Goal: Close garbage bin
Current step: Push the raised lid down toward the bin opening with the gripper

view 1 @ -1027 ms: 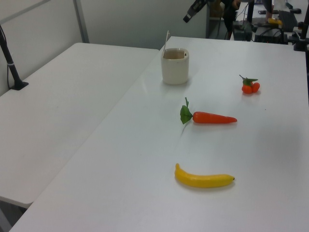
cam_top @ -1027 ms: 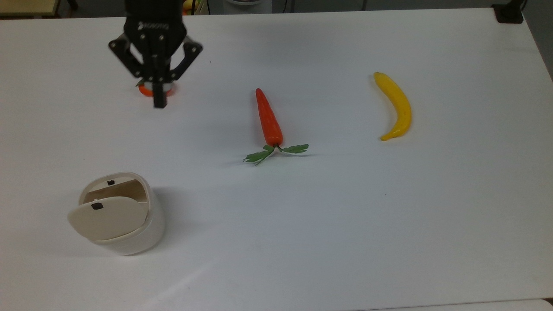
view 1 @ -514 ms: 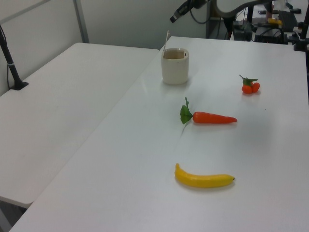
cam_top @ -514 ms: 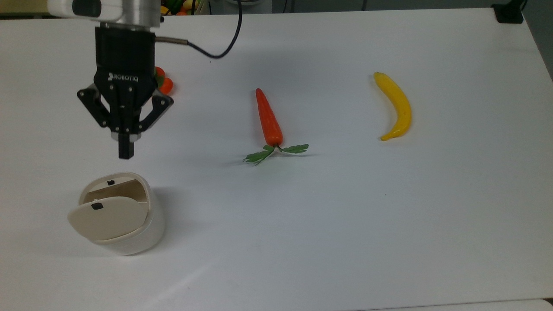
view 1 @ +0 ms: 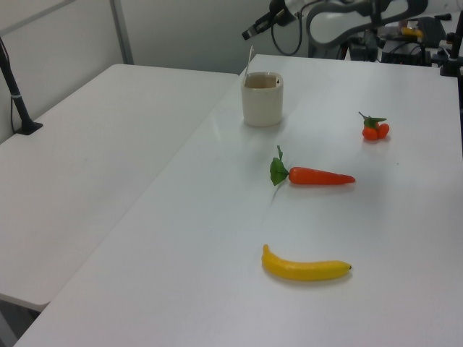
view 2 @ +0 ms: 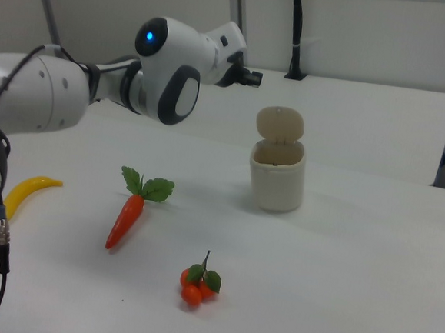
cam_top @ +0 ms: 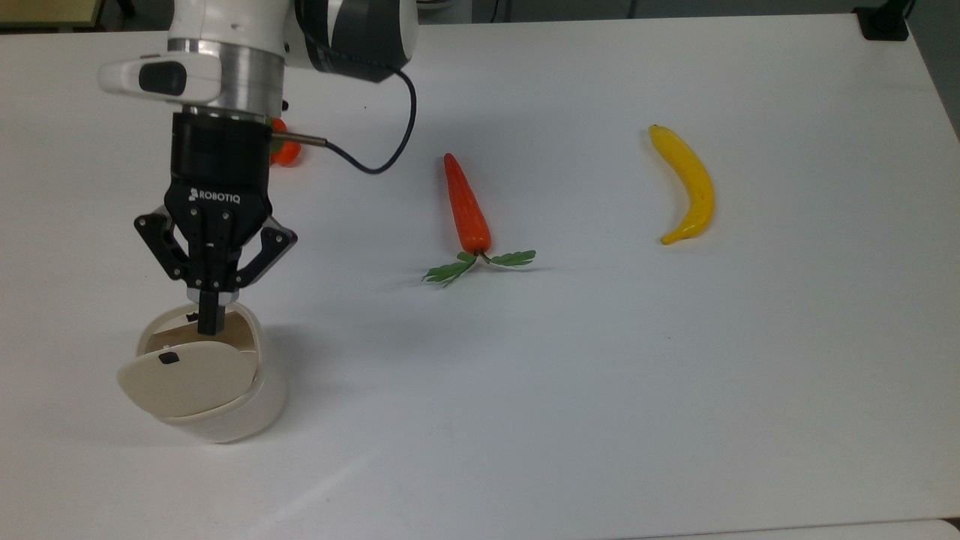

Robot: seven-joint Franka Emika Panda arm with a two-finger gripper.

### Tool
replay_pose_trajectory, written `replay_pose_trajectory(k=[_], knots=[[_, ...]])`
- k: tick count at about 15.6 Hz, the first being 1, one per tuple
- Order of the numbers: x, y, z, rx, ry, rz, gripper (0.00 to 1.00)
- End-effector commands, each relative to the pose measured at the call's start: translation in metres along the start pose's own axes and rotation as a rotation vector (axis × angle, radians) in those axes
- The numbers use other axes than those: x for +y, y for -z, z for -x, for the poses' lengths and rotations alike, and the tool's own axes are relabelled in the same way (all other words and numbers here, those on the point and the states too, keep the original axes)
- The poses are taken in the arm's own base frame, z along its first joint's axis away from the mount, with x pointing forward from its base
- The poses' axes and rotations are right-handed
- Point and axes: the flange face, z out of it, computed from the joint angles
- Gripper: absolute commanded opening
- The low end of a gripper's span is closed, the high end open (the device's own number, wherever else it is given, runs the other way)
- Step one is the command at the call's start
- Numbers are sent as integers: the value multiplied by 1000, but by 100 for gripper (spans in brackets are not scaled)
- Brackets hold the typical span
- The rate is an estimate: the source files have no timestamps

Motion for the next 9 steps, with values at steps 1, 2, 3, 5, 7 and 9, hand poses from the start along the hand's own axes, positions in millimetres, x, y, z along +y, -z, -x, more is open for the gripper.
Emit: replay_pose_trajectory(k=[1,2,3,5,7,9], knots=[[4,-19,9,55,-2,8,0],[6,-21,11,67,-3,12,0],[7,-25,15,75,-3,15,0],[9,-30,19,78,5,20,0],[9,-35,23,71,7,20,0],[9,-36,26,65,13,20,0]])
